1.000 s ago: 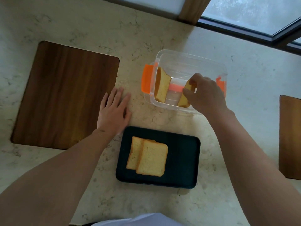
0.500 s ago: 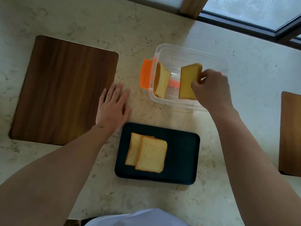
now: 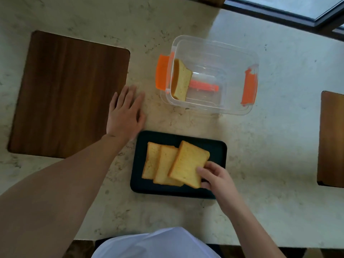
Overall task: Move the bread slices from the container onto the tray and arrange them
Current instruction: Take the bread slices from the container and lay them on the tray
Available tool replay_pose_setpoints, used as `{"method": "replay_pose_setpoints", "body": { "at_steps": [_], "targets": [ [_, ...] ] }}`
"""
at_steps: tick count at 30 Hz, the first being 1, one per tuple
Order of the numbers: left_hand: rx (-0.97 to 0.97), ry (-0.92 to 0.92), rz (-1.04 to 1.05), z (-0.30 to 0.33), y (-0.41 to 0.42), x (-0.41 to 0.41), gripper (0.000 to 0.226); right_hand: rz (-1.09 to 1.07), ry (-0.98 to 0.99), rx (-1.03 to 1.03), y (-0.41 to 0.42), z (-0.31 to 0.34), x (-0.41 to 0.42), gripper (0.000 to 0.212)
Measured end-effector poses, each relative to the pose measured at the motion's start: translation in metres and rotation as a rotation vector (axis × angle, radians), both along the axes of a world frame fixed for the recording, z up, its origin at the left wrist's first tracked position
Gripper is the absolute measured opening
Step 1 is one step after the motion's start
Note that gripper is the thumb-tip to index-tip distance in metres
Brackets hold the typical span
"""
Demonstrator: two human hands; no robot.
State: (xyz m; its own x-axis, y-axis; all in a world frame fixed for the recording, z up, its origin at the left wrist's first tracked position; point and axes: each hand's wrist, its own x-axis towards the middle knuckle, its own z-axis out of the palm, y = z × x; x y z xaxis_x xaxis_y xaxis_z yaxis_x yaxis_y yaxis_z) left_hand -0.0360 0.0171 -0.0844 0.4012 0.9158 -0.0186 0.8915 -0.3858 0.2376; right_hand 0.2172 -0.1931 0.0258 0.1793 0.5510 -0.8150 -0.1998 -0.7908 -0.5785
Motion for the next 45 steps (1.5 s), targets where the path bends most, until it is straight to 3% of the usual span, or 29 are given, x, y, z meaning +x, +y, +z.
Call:
{"method": "replay_pose_setpoints", "body": {
  "at_steps": [4, 6, 10, 13, 16, 19, 24, 34, 45],
  "targets": [
    [-0.009, -0.001, 0.004, -0.001, 0.000, 0.000, 0.056, 0.294, -0.496, -0.018, -0.001, -0.010, 0.011, 0.027],
    [-0.010, 0.005, 0.004, -0.002, 0.000, 0.000, 0.056, 0.353, -0.598, -0.005, 0.007, -0.003, 0.018, 0.029],
    [-0.011, 0.006, 0.000, -0.002, 0.001, -0.001, 0.057, 0.437, -0.615, 0.092, 0.041, 0.026, 0.029, 0.024],
    [-0.024, 0.010, -0.002, -0.001, 0.001, -0.001, 0.057, 0.396, -0.568, 0.270, 0.093, 0.062, 0.028, 0.012],
    [-0.046, 0.019, 0.000, 0.000, 0.001, 0.000, 0.058, 0.383, -0.670, 0.450, 0.156, 0.080, 0.021, 0.007],
    [-0.053, 0.021, 0.002, 0.001, 0.002, 0.000, 0.058, 0.478, -0.718, 0.350, 0.218, 0.068, 0.013, 0.016],
    [-0.037, 0.011, -0.001, -0.002, 0.001, -0.002, 0.057, 0.615, -0.606, 0.070, 0.272, 0.028, 0.004, 0.031],
    [-0.025, 0.005, 0.000, -0.005, 0.000, -0.002, 0.058, 0.520, -0.533, 0.056, 0.280, 0.010, -0.004, 0.031],
    [-0.017, -0.001, 0.005, -0.005, 0.000, -0.001, 0.058, 0.577, -0.766, 0.070, 0.249, 0.026, 0.029, 0.024]
  ]
}}
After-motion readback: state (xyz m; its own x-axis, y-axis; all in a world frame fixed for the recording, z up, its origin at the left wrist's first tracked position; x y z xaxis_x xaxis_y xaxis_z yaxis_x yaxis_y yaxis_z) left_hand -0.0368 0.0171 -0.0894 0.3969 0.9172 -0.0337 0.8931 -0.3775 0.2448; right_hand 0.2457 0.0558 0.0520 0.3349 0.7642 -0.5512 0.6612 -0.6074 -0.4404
